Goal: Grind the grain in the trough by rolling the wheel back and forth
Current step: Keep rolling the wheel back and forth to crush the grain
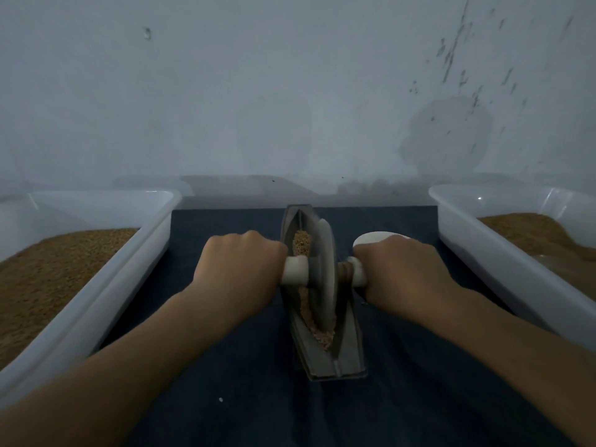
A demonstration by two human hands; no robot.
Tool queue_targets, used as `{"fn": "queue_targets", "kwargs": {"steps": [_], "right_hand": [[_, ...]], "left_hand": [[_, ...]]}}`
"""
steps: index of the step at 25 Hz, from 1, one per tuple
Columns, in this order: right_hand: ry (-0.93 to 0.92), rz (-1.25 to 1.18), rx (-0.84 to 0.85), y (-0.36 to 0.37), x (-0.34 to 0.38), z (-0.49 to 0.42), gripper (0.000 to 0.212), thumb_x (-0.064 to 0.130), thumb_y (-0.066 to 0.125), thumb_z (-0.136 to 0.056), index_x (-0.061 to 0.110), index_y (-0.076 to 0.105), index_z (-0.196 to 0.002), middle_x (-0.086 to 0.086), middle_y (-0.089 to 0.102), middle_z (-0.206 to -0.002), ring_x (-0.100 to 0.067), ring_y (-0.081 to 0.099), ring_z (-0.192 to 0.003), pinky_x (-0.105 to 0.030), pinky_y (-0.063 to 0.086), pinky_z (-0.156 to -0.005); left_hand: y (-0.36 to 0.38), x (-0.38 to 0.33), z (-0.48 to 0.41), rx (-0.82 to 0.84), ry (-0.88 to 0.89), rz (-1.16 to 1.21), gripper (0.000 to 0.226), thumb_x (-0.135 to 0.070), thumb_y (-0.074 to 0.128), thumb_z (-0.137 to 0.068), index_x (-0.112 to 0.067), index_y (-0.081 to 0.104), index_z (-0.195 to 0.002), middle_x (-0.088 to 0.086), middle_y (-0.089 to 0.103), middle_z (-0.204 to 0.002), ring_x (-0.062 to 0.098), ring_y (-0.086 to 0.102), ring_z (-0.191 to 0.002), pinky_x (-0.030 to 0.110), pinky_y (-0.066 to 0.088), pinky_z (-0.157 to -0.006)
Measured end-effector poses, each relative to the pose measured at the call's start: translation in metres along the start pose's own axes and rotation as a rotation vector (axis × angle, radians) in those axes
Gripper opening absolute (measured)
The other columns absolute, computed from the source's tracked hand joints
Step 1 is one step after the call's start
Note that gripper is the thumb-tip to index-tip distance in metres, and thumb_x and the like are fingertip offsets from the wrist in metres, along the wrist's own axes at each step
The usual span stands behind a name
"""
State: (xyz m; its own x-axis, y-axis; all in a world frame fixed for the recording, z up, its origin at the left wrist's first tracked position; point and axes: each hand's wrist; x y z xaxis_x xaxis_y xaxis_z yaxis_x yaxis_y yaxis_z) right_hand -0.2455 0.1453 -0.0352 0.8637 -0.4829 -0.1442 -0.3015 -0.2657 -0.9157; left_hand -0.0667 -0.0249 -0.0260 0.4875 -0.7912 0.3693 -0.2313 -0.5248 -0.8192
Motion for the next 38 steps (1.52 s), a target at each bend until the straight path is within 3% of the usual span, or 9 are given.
{"fn": "queue_targets", "kwargs": {"steps": [3, 8, 10, 13, 18, 26, 31, 33, 38], "right_hand": [[-0.014, 0.088, -0.068, -0.001, 0.004, -0.002, 0.035, 0.031, 0.067, -0.071, 0.027, 0.033, -0.063, 0.009, 0.041, -0.062, -0.013, 0.042, -0.053, -0.024, 0.022, -0.046], [0.019, 0.063, 0.039, 0.002, 0.011, -0.074, 0.021, 0.033, 0.064, -0.088, 0.03, 0.045, -0.079, -0.003, 0.062, -0.089, -0.029, 0.061, -0.083, -0.035, 0.038, -0.065], [0.012, 0.079, 0.032, 0.002, 0.011, -0.076, 0.018, 0.031, 0.064, -0.089, 0.029, 0.048, -0.082, -0.004, 0.062, -0.091, -0.028, 0.057, -0.079, -0.036, 0.037, -0.065], [-0.038, 0.104, -0.052, -0.001, 0.009, -0.036, 0.017, 0.029, 0.069, -0.083, 0.029, 0.052, -0.083, 0.005, 0.047, -0.075, -0.021, 0.045, -0.066, -0.031, 0.029, -0.053], [-0.022, 0.081, -0.069, 0.006, -0.002, -0.001, 0.045, 0.03, 0.07, -0.073, 0.03, 0.026, -0.063, 0.009, 0.047, -0.065, -0.011, 0.043, -0.053, -0.025, 0.024, -0.043], [0.026, 0.066, -0.017, 0.012, 0.005, -0.078, 0.005, 0.03, 0.063, -0.09, 0.026, 0.059, -0.089, -0.004, 0.063, -0.088, -0.032, 0.064, -0.084, -0.036, 0.041, -0.064], [-0.122, 0.117, -0.19, 0.0, 0.002, -0.003, 0.05, 0.026, 0.078, -0.063, 0.033, 0.028, -0.069, 0.009, 0.039, -0.058, -0.01, 0.028, -0.045, -0.021, 0.013, -0.045], [-0.116, 0.135, -0.181, 0.001, -0.001, 0.003, 0.055, 0.026, 0.078, -0.058, 0.033, 0.024, -0.066, 0.009, 0.041, -0.056, -0.011, 0.032, -0.044, -0.019, 0.012, -0.044], [0.032, 0.042, -0.087, 0.017, 0.005, -0.064, 0.026, 0.035, 0.066, -0.084, 0.031, 0.041, -0.076, 0.004, 0.046, -0.069, -0.027, 0.056, -0.069, -0.032, 0.036, -0.056]], "left_hand": [[0.011, 0.002, -0.001, 0.028, -0.048, 0.023, 0.025, -0.034, 0.067, -0.078, -0.034, 0.042, -0.078, -0.008, 0.028, -0.061, 0.014, 0.028, -0.049, 0.028, 0.02, -0.046], [0.033, 0.007, -0.047, 0.081, -0.195, 0.105, 0.008, -0.025, 0.059, -0.087, -0.026, 0.061, -0.095, -0.002, 0.048, -0.074, 0.021, 0.046, -0.063, 0.035, 0.036, -0.057], [0.03, 0.008, -0.048, 0.094, -0.195, 0.114, 0.009, -0.025, 0.059, -0.088, -0.026, 0.061, -0.096, -0.001, 0.051, -0.078, 0.023, 0.05, -0.067, 0.035, 0.037, -0.059], [0.023, 0.006, -0.019, 0.027, -0.126, 0.097, 0.011, -0.031, 0.064, -0.083, -0.028, 0.055, -0.088, -0.007, 0.035, -0.067, 0.017, 0.038, -0.057, 0.032, 0.031, -0.053], [0.007, 0.003, 0.0, -0.11, -0.014, -0.038, 0.039, -0.031, 0.08, -0.056, -0.03, 0.043, -0.067, -0.009, 0.017, -0.054, 0.015, 0.02, -0.042, 0.022, 0.005, -0.046], [0.026, 0.007, -0.056, 0.045, -0.168, 0.068, 0.005, -0.024, 0.058, -0.089, -0.023, 0.059, -0.094, -0.002, 0.04, -0.072, 0.024, 0.047, -0.065, 0.035, 0.036, -0.057], [0.013, 0.006, 0.009, -0.091, 0.0, 0.064, 0.041, -0.037, 0.078, -0.063, -0.033, 0.039, -0.071, -0.011, 0.024, -0.058, 0.014, 0.026, -0.047, 0.023, 0.017, -0.045], [0.007, 0.007, 0.011, -0.121, -0.015, 0.044, 0.053, -0.034, 0.083, -0.052, -0.031, 0.033, -0.069, -0.01, 0.023, -0.054, 0.012, 0.018, -0.043, 0.019, 0.007, -0.047], [0.031, 0.002, -0.043, 0.005, -0.183, 0.013, 0.007, -0.027, 0.063, -0.085, -0.025, 0.058, -0.09, -0.003, 0.04, -0.067, 0.021, 0.045, -0.057, 0.032, 0.033, -0.052]]}}
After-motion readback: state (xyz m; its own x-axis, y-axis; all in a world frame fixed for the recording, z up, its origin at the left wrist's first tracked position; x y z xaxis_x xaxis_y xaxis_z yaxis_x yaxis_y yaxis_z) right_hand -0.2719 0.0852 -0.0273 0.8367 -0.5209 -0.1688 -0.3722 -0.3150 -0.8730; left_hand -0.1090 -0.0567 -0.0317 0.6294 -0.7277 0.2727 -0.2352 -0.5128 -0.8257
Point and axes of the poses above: each hand's wrist, its own z-axis away from the middle knuckle, its own y-axis out of the palm, x = y × z
